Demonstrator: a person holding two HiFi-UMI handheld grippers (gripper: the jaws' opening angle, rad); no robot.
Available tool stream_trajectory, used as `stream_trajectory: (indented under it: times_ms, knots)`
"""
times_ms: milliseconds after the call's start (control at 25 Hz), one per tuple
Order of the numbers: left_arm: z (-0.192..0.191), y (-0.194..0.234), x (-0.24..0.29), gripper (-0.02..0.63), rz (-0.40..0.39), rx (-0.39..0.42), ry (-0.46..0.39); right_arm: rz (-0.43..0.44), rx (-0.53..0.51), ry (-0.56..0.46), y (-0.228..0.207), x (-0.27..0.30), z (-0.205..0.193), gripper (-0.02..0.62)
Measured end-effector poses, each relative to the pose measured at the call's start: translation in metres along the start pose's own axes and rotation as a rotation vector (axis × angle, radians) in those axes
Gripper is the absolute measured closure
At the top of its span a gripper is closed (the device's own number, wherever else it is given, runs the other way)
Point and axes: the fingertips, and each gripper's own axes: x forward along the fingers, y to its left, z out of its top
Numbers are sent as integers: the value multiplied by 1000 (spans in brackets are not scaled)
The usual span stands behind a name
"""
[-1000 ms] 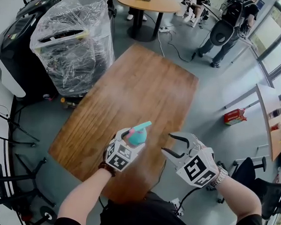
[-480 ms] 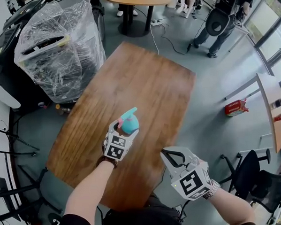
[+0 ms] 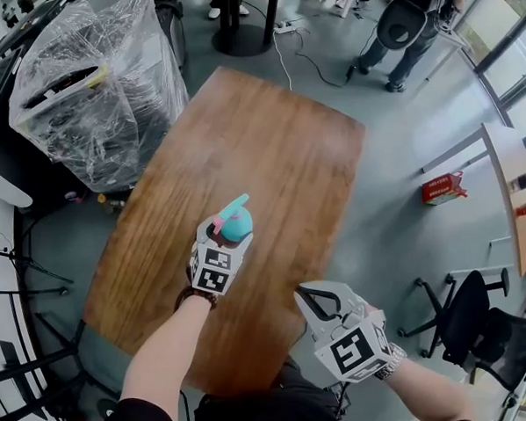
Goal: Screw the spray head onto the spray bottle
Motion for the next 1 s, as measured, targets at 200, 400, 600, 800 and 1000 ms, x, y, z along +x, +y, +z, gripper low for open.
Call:
stream_trajectory:
  times_ms: [200, 400, 600, 800, 1000]
  knots:
    - [-3, -1, 1, 218, -1, 24, 10, 0, 24, -2, 5, 5, 0, 601]
    - [-8, 2, -7, 213, 2, 35, 34, -19, 50, -23, 12, 11, 4, 601]
    - [-7, 3, -40, 223, 13, 24, 10, -52, 106, -66, 18, 17, 18, 601]
    - [3, -21, -93, 332, -18, 45, -50, -83, 175, -114, 34, 21, 32, 601]
    - [14, -50, -150, 431, -43, 53, -92, -112, 207, -157, 56, 20, 43, 601]
